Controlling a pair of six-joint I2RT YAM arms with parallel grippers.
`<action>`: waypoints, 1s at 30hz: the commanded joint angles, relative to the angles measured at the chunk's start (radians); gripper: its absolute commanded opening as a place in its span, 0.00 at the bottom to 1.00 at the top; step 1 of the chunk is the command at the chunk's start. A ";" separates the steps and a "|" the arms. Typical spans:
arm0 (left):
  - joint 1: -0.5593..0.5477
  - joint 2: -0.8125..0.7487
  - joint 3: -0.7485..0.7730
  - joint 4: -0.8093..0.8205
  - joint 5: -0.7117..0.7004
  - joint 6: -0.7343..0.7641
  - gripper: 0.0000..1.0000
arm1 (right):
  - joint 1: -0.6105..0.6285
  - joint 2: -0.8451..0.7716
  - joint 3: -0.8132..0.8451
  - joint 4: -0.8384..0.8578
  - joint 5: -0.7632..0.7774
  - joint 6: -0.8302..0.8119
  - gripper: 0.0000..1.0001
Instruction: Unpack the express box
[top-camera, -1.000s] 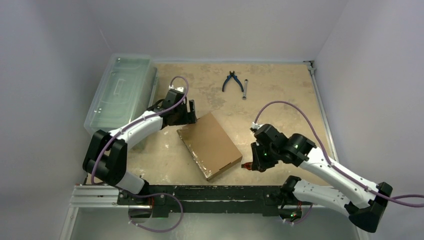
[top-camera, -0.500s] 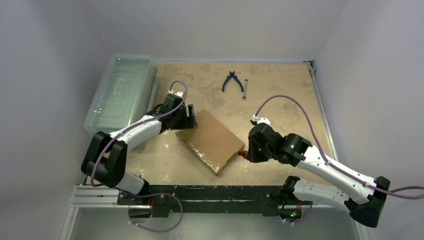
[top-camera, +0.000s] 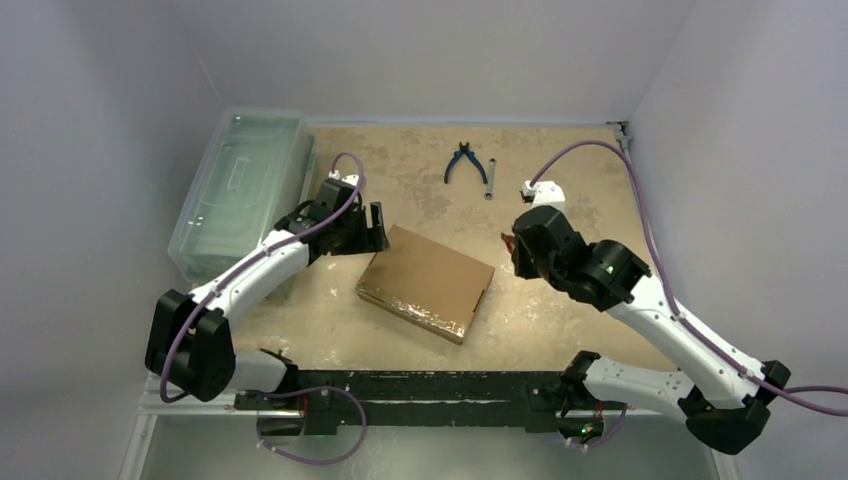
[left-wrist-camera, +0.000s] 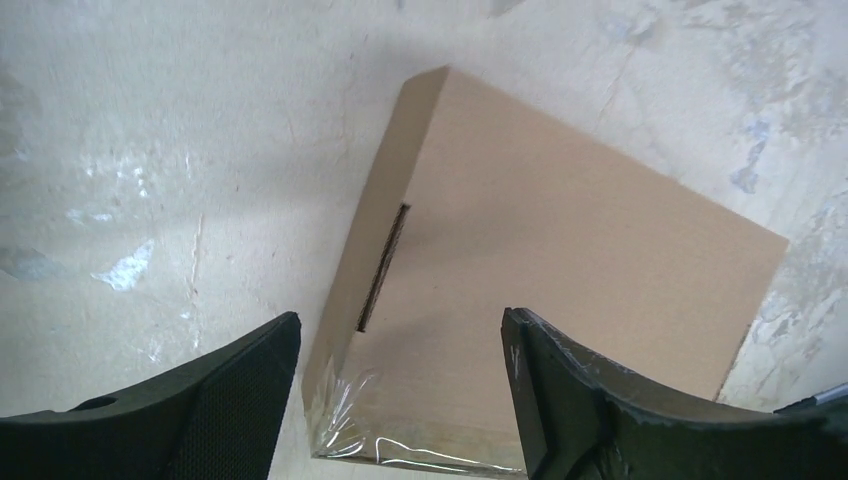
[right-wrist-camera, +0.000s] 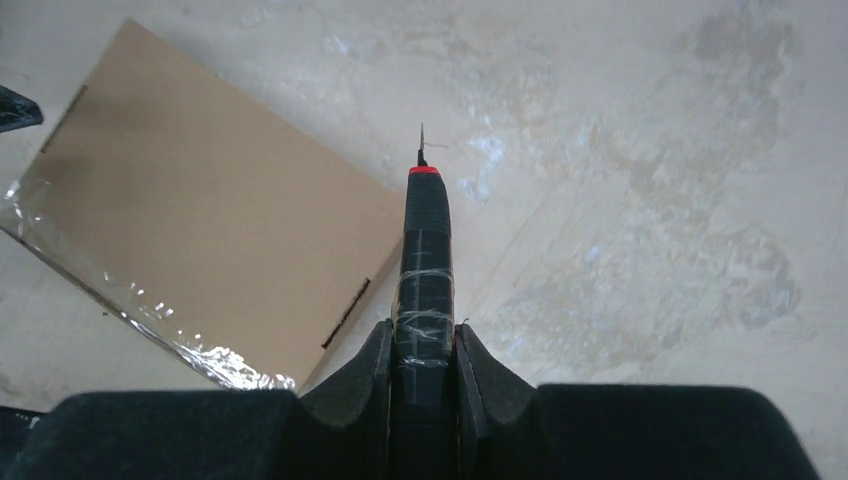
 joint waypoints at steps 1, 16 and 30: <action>0.004 0.017 0.096 -0.111 0.011 0.101 0.72 | 0.000 -0.047 0.034 0.142 -0.082 -0.275 0.00; 0.017 0.129 0.103 -0.081 0.039 0.300 0.29 | 0.351 0.225 0.035 0.558 -0.382 -0.377 0.00; 0.110 0.118 0.055 -0.004 0.250 0.326 0.28 | 0.394 0.388 0.084 0.651 -0.285 -0.454 0.00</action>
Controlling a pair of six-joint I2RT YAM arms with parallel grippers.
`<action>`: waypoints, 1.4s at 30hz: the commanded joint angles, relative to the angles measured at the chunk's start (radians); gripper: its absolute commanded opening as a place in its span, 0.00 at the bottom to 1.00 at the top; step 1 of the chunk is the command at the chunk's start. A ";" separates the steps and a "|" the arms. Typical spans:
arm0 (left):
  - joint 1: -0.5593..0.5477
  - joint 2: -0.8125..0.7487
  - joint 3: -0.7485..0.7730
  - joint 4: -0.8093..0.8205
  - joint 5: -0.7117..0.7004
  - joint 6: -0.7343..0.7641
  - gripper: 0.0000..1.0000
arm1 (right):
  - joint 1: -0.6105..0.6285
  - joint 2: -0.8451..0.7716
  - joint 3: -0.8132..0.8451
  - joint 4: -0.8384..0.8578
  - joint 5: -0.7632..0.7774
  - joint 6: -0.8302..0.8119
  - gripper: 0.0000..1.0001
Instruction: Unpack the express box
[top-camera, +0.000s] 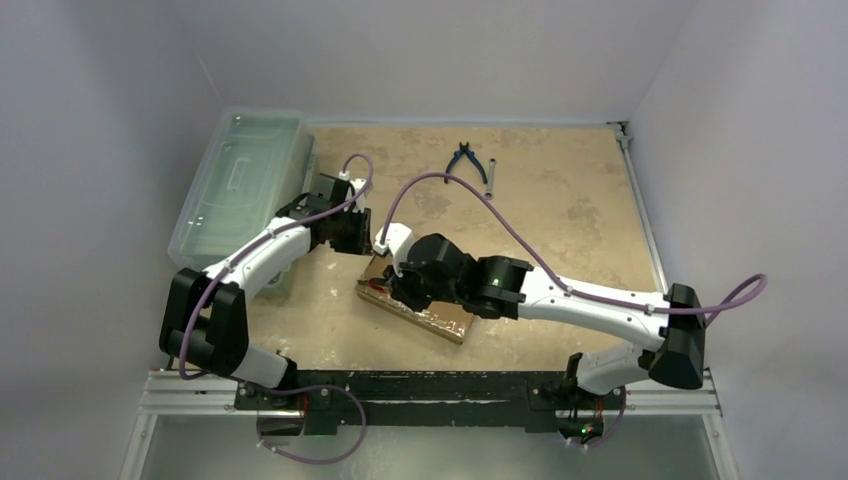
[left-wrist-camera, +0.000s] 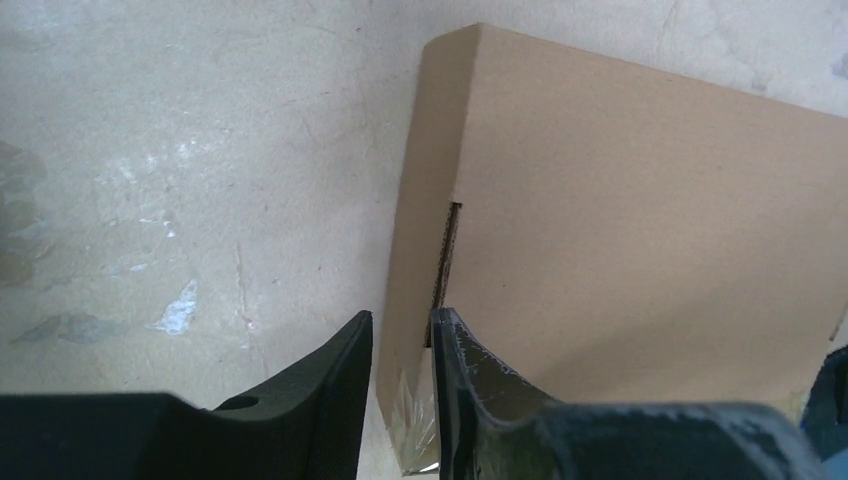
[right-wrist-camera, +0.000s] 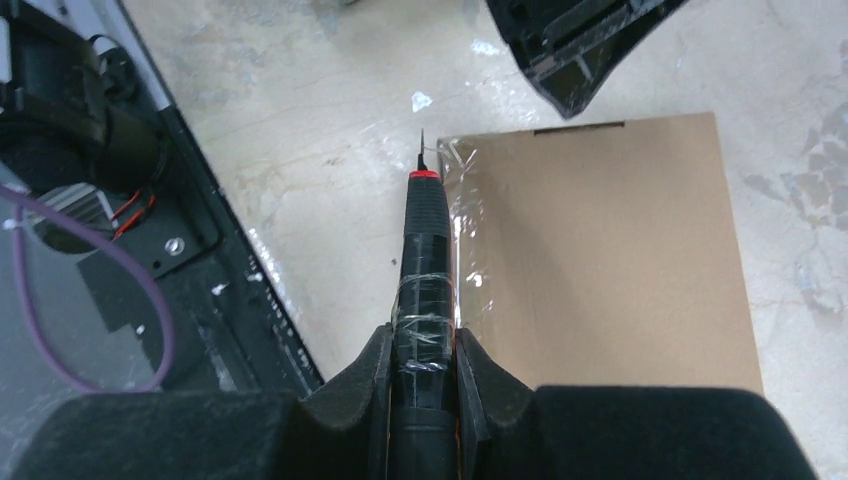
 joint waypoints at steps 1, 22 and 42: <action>0.017 0.003 -0.022 0.064 0.133 0.024 0.32 | 0.008 0.042 0.061 0.085 0.078 -0.034 0.00; 0.017 0.099 -0.025 0.053 0.143 0.029 0.17 | 0.037 0.176 0.096 0.077 0.140 -0.116 0.00; 0.017 0.115 -0.020 0.044 0.129 0.030 0.00 | 0.051 0.171 0.060 0.100 0.100 -0.147 0.00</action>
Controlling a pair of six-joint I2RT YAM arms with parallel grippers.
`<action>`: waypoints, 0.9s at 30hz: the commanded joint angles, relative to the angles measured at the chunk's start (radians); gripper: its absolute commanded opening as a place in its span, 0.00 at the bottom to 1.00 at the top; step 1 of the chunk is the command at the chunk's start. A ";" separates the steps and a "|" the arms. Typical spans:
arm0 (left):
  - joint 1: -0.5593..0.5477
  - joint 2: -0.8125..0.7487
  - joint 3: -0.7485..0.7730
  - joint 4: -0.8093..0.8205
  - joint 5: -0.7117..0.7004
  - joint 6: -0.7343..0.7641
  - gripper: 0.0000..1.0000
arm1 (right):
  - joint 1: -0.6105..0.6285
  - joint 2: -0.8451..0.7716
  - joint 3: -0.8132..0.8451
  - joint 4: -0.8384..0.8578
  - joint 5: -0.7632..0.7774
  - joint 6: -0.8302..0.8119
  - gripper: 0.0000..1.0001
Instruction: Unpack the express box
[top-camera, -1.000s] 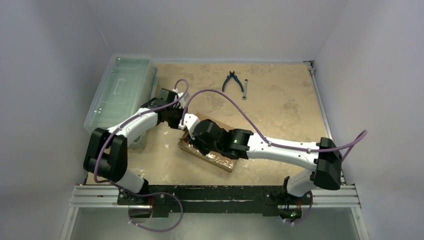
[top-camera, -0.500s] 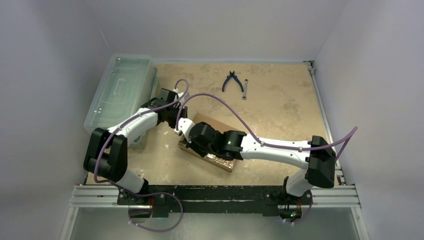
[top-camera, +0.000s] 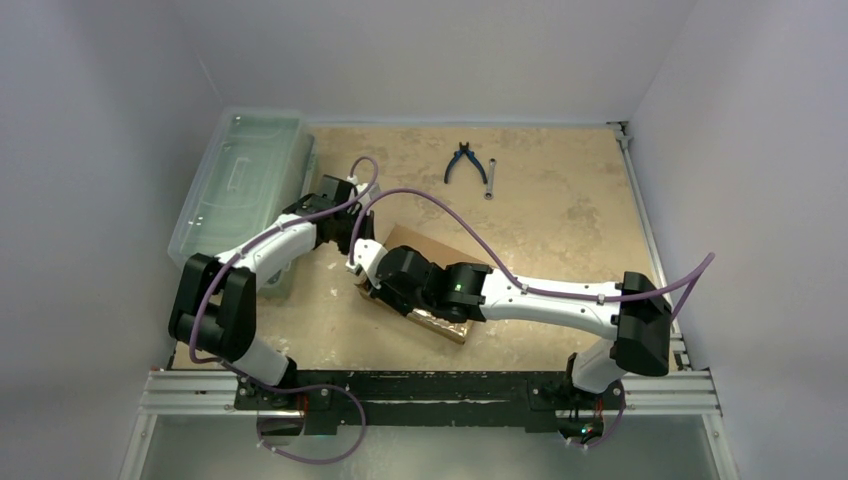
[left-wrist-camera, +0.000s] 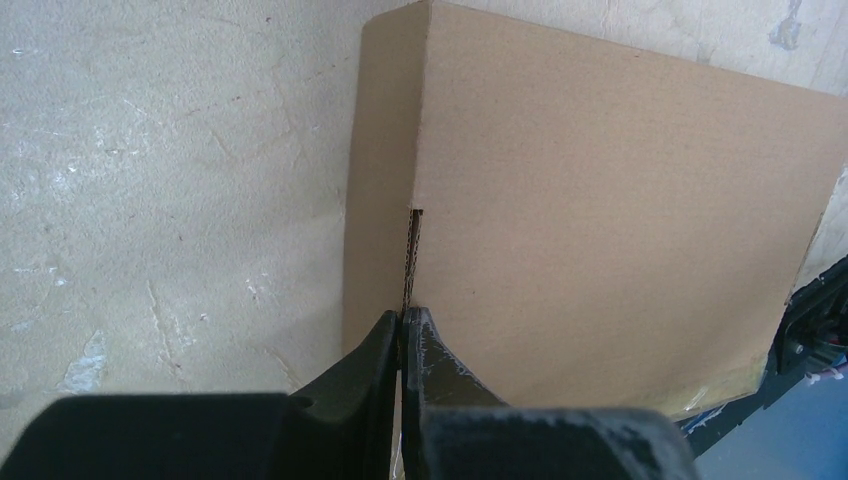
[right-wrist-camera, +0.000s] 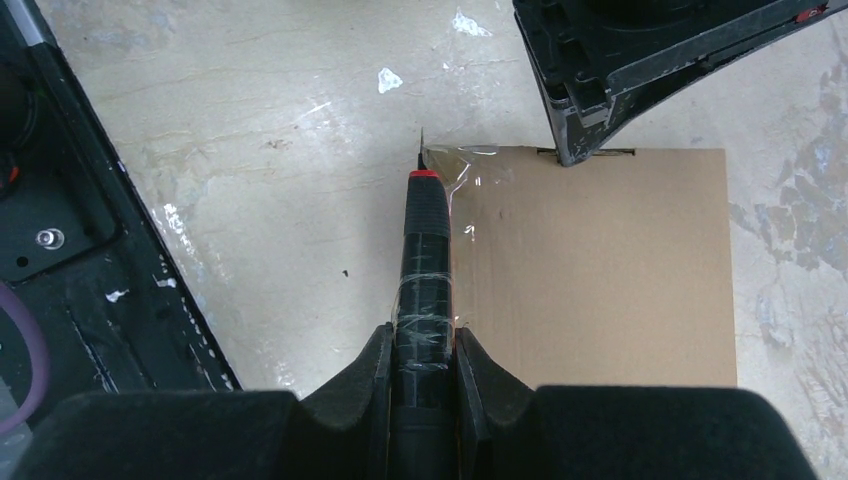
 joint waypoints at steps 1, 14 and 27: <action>0.003 0.031 -0.006 -0.020 -0.038 0.031 0.00 | 0.010 -0.023 0.014 0.034 -0.010 -0.017 0.00; 0.003 0.030 -0.008 -0.020 -0.051 0.035 0.00 | 0.018 -0.020 0.004 -0.046 0.048 -0.076 0.00; 0.003 0.022 -0.011 -0.018 -0.047 0.038 0.00 | 0.026 0.004 0.014 -0.049 0.012 -0.111 0.00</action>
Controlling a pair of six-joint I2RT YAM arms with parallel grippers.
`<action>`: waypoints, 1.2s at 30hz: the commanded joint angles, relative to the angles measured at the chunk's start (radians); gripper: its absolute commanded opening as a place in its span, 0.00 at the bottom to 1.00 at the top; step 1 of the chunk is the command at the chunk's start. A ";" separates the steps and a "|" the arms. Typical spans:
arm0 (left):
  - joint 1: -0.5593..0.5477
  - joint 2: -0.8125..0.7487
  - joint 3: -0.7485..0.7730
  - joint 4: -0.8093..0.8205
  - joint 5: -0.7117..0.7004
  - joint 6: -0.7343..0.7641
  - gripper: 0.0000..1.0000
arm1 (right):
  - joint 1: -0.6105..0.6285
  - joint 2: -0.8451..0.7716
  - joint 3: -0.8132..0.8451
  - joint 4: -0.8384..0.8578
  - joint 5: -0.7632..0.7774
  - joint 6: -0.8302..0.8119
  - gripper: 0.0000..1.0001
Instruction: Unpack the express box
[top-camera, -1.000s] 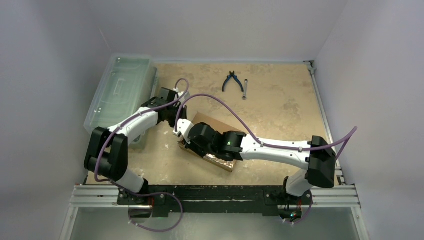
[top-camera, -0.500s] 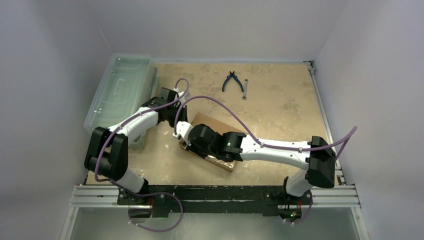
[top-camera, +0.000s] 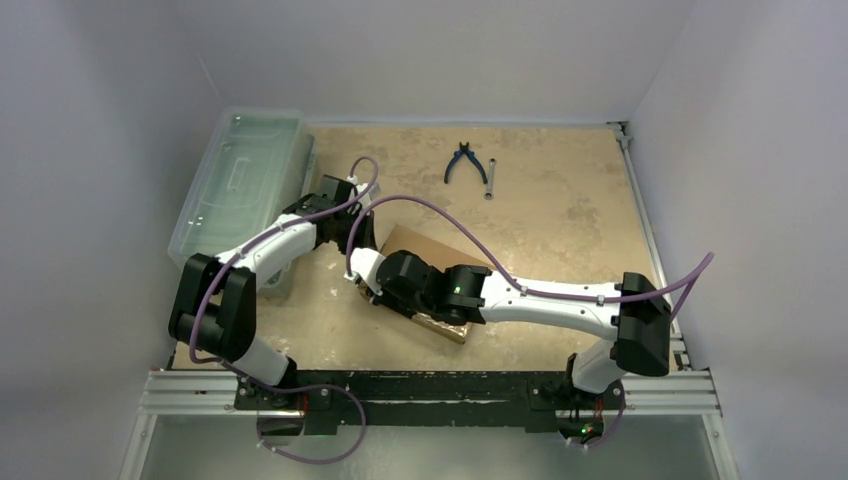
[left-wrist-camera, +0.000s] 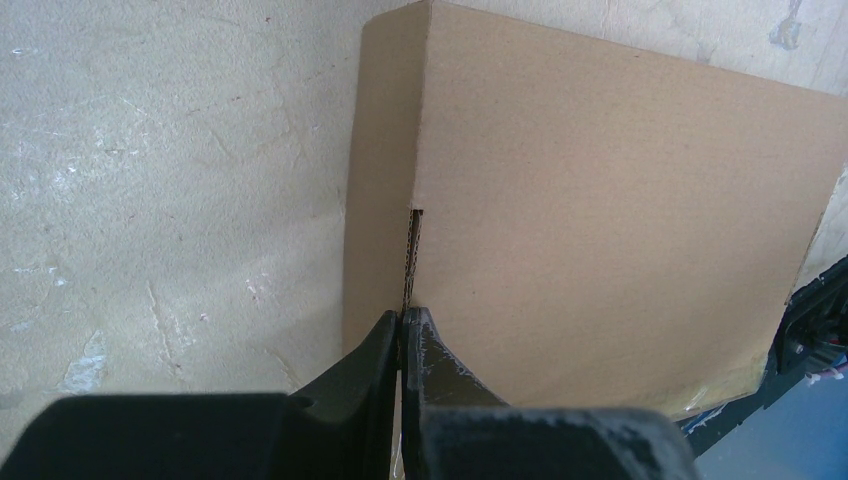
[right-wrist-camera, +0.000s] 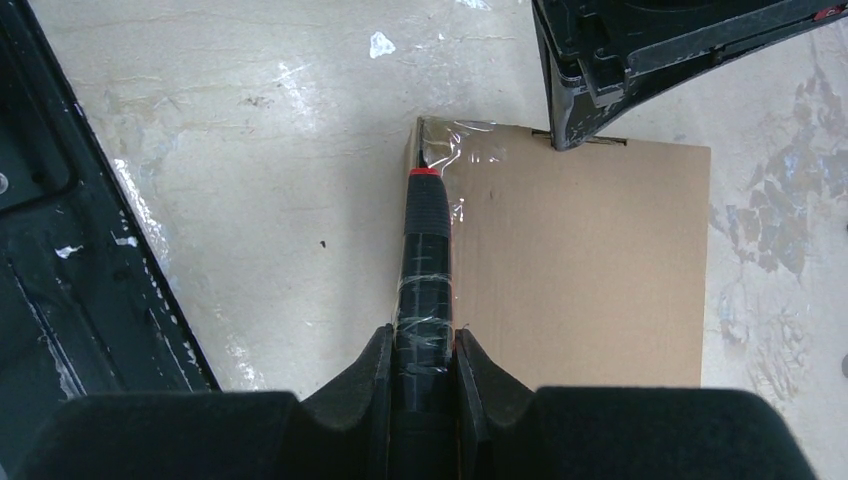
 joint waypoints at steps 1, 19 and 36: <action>0.003 0.023 -0.012 -0.017 -0.046 0.038 0.00 | 0.007 0.008 0.020 -0.006 -0.010 -0.026 0.00; 0.027 -0.027 0.001 -0.005 -0.040 -0.003 0.21 | 0.007 -0.140 0.013 0.065 -0.053 0.071 0.00; 0.072 -0.559 0.096 0.004 0.428 -0.102 0.77 | -0.282 -0.469 -0.219 0.046 -0.815 0.186 0.00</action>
